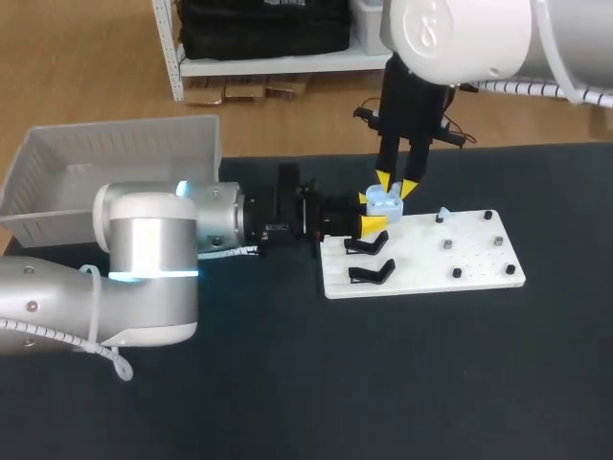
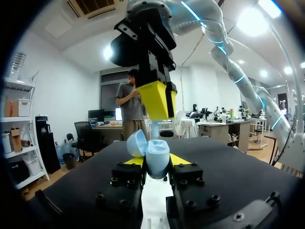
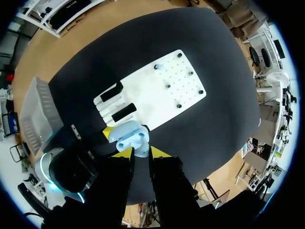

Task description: Pick up each earbud case from the left stands, insert the matching earbuds, close the lid, and place the case in the box.

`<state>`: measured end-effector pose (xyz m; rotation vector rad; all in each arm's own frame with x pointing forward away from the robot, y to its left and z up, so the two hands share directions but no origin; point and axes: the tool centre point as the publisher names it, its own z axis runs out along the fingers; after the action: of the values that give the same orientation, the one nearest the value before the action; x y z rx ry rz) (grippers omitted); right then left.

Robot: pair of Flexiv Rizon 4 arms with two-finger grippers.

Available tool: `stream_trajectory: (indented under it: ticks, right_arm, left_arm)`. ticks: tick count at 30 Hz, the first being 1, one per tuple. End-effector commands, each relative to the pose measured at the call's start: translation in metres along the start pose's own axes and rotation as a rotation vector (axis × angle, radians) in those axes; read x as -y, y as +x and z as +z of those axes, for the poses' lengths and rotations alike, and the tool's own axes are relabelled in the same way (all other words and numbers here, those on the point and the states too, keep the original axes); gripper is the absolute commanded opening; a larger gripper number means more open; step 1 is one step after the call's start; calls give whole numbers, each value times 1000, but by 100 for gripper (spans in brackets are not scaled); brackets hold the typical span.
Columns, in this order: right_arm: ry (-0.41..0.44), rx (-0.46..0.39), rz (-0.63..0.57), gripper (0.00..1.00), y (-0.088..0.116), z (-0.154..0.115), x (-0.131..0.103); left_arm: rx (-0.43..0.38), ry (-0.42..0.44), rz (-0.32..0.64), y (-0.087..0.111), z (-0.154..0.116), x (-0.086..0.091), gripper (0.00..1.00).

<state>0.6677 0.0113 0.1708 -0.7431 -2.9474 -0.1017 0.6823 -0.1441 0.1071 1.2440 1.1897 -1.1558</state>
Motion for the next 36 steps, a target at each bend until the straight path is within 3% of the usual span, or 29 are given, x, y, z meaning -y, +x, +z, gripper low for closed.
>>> stream_trajectory:
  ticks: [1, 36]
  right_arm:
    - [5, -5, 0, 0, -3, 1, -2]
    - [49, -1, 3, 0, -5, 14, -2]
  left_arm:
    - [4, -8, 4, 1, 1, 2, 0]
    - [4, -8, 4, 1, 1, 2, 0]
